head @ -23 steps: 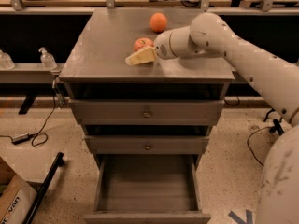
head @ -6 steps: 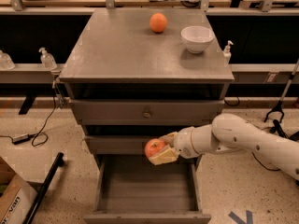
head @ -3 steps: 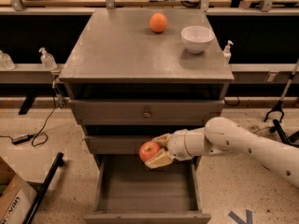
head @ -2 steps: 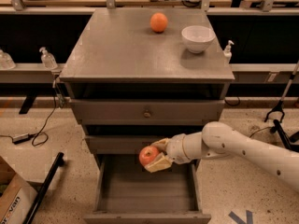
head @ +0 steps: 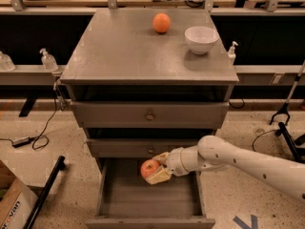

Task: Place apple into bottom drawer

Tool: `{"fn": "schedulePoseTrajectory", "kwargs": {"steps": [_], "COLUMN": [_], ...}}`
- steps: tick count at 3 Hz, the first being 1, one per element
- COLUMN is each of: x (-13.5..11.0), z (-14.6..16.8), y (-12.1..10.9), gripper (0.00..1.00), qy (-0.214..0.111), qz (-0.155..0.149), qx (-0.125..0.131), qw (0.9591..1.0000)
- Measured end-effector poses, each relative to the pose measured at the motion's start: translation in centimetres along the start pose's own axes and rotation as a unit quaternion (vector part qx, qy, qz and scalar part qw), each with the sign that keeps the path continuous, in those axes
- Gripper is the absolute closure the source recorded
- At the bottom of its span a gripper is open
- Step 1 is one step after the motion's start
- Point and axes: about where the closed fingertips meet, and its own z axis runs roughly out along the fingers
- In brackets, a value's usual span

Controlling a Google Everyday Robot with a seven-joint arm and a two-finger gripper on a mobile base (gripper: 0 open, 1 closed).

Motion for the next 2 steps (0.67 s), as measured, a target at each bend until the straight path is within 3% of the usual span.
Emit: {"fn": "schedulePoseTrajectory", "kwargs": {"steps": [2], "x": [0.6], "z": [1.4], "y": [0.6], "gripper": [1.00], "qy": [0.010], "qz": [-0.016], "qx": [0.010], "qw": [0.9998]}}
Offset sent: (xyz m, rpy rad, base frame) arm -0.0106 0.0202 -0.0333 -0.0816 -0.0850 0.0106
